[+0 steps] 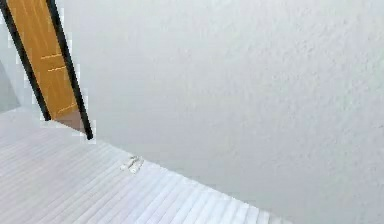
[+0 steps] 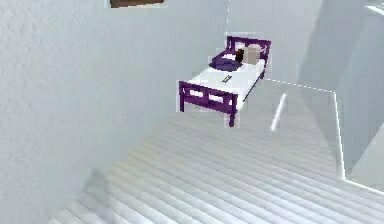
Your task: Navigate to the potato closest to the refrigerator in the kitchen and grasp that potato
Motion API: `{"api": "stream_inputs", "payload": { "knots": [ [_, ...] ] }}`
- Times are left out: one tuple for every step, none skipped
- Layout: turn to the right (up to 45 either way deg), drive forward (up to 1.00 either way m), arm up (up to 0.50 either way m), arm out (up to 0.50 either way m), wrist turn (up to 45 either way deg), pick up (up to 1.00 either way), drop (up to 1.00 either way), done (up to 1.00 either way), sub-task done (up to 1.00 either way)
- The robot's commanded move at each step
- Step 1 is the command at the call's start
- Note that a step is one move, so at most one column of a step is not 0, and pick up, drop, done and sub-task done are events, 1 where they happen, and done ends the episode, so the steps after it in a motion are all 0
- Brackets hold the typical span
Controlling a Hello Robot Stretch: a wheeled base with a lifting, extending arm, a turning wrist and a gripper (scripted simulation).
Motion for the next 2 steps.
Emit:
{"api": "stream_inputs", "payload": {
  "knots": [
    [-45.0, 0.00, 0.00, 0.00, 0.0, 0.00, 0.00, 0.00, 0.00],
    [-12.0, 0.00, 0.00, 0.00, 0.0, 0.00, 0.00, 0.00, 0.00]
  ]
}}
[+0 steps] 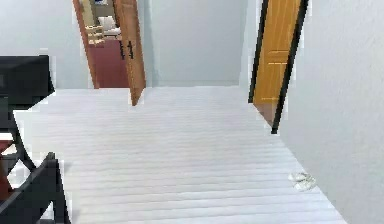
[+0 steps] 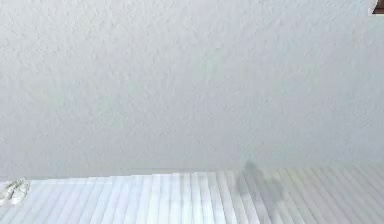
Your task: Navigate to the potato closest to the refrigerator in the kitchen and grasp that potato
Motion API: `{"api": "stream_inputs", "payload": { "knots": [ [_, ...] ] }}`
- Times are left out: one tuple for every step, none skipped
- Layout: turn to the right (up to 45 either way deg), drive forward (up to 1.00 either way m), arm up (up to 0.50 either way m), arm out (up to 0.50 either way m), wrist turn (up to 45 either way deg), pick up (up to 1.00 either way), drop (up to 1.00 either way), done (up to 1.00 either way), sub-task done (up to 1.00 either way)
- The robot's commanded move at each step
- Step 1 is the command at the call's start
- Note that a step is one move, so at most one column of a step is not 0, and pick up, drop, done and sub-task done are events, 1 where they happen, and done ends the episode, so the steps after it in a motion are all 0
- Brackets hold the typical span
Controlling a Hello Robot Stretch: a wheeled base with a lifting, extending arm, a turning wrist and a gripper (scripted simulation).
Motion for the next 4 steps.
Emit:
{"api": "stream_inputs", "payload": {
  "knots": [
    [0.0, 1.00, 0.00, 0.00, 0.0, 0.00, 0.00, 0.00, 0.00],
    [-42.0, 0.00, 0.00, 0.00, 0.0, 0.00, 0.00, 0.00, 0.00],
    [0.0, 1.00, 0.00, 0.00, 0.0, 0.00, 0.00, 0.00, 0.00],
    [0.0, 0.85, 0.00, 0.00, 0.0, 0.00, 0.00, 0.00, 0.00]
  ]
}}
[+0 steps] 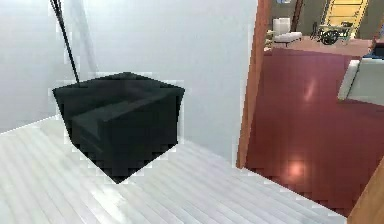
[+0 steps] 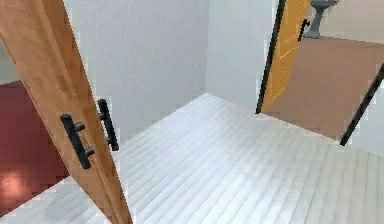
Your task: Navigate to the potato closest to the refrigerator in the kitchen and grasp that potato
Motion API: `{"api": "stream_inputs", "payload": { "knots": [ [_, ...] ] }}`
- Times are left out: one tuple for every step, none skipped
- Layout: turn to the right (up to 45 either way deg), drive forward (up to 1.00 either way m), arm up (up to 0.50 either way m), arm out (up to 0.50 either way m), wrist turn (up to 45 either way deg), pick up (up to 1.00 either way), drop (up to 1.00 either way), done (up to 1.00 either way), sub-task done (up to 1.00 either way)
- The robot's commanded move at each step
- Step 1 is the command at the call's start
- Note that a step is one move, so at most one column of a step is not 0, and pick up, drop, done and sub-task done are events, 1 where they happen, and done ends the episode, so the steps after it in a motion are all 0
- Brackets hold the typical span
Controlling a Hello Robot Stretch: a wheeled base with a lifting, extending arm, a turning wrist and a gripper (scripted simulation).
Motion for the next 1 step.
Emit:
{"api": "stream_inputs", "payload": {
  "knots": [
    [6.0, 0.00, 0.00, 0.00, 0.0, 0.00, 0.00, 0.00, 0.00]
  ]
}}
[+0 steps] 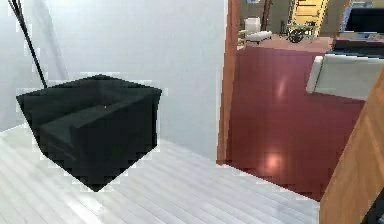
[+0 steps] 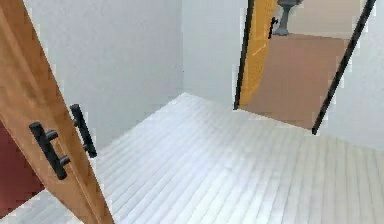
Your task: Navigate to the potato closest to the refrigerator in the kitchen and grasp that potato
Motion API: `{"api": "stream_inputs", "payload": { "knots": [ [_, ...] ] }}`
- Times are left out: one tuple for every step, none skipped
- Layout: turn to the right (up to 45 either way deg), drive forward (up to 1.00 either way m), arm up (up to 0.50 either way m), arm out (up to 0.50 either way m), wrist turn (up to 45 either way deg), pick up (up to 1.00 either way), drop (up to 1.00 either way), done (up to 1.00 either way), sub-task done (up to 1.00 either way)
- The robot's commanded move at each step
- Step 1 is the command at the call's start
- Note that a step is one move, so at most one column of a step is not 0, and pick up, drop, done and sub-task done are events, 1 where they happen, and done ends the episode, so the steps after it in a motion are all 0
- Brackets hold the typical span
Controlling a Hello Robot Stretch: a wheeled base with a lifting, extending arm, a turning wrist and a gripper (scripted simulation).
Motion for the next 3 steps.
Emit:
{"api": "stream_inputs", "payload": {
  "knots": [
    [0.0, 0.55, 0.00, 0.00, 0.0, 0.00, 0.00, 0.00, 0.00],
    [45.0, 0.00, 0.00, 0.00, 0.0, 0.00, 0.00, 0.00, 0.00],
    [0.0, 1.00, 0.00, 0.00, 0.0, 0.00, 0.00, 0.00, 0.00]
  ]
}}
